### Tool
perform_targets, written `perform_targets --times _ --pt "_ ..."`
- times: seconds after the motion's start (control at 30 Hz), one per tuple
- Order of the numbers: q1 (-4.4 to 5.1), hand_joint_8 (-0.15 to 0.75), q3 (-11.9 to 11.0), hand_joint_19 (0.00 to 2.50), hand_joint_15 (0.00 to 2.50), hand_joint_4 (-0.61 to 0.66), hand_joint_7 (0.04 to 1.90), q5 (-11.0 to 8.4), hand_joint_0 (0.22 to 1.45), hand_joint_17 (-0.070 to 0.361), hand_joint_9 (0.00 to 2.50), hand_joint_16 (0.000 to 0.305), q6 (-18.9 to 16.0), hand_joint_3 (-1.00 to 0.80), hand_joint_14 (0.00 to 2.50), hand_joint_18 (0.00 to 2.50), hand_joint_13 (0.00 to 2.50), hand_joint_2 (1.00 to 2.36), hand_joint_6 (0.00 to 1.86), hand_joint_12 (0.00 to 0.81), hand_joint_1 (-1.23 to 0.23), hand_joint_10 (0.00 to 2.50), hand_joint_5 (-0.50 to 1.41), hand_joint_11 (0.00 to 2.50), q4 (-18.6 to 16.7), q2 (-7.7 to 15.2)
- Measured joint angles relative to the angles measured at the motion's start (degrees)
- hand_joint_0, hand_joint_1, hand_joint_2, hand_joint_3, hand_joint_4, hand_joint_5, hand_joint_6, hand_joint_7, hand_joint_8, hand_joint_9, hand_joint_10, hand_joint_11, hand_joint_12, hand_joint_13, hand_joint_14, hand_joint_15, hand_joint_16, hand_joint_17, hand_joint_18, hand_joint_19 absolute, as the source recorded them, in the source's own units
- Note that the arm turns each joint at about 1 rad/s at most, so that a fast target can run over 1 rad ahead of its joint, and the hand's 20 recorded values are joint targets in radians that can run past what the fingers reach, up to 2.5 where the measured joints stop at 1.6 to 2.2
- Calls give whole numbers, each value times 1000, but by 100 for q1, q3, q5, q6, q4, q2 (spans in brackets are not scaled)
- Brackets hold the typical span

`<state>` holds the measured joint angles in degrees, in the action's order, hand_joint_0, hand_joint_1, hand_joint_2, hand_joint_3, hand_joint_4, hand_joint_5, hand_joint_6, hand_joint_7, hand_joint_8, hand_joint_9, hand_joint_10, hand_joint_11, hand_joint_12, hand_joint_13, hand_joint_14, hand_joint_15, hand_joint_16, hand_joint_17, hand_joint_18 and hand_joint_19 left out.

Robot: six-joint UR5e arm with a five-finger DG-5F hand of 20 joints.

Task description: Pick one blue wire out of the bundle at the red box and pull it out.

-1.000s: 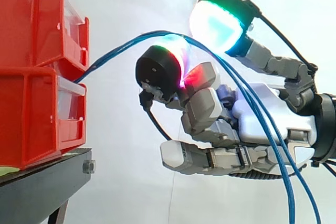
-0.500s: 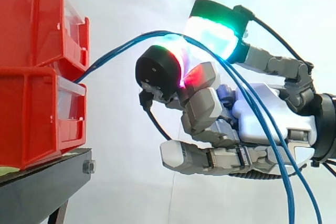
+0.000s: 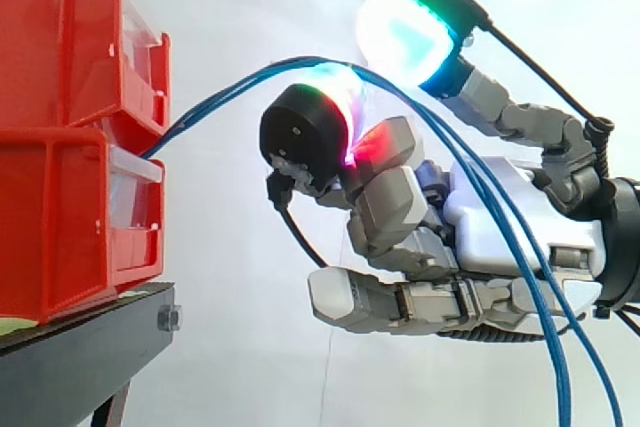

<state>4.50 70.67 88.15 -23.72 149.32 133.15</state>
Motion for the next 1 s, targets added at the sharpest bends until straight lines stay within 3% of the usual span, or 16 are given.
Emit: perform_targets --times 0.2,0.33,0.63,0.83,1.0 --pt "1 295 0 464 912 209 995 16 491 146 923 65 -1 -500 27 450 899 1000 855 397 -847 20 -171 1091 1 0" --pt "2 287 0 449 904 202 956 35 502 143 918 63 -1 -500 28 451 892 1000 875 388 -909 21 -169 1094 1 0" --pt "4 271 -1 462 911 165 1043 82 599 129 946 57 -1 -500 29 449 892 1000 883 364 -866 23 -149 1118 -3 0" --pt "1 271 0 462 915 101 1121 141 613 128 964 57 -1 -322 29 459 908 1015 903 366 -849 23 -146 1112 -8 0" --pt "1 271 0 470 916 64 1150 149 614 129 973 57 -1 -279 29 466 911 1017 912 367 -836 23 -148 1121 -9 0"
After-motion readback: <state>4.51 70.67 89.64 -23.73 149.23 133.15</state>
